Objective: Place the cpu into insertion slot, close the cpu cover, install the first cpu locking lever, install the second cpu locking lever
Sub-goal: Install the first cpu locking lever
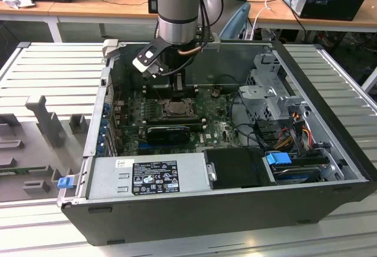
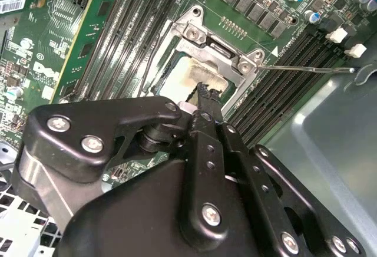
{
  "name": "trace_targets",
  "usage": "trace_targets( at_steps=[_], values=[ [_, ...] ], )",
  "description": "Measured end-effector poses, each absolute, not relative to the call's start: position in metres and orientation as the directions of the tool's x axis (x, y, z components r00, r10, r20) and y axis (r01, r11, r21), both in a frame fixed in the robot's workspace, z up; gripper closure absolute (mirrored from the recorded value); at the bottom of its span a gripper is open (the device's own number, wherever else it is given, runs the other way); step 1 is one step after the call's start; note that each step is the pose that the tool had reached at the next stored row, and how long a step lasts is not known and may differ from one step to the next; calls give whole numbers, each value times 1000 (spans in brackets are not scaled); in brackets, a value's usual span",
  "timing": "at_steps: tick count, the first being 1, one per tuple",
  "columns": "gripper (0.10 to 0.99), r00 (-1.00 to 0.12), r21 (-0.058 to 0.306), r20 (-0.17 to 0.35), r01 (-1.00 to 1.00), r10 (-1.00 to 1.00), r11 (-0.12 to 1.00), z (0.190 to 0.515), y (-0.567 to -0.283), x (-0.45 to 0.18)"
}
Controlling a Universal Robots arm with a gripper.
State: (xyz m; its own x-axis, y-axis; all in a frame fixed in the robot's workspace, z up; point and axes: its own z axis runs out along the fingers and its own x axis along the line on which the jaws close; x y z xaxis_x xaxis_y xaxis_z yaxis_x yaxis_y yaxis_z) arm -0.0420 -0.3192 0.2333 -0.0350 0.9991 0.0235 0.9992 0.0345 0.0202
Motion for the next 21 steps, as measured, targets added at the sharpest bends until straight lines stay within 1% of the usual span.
trace_targets(
  at_steps=[14, 21],
  values=[
    [980, -35, 20, 24, 999, 999, 35, 246, -319, -42],
    [980, -35, 20, 23, 999, 999, 35, 263, -319, -42]
  ],
)
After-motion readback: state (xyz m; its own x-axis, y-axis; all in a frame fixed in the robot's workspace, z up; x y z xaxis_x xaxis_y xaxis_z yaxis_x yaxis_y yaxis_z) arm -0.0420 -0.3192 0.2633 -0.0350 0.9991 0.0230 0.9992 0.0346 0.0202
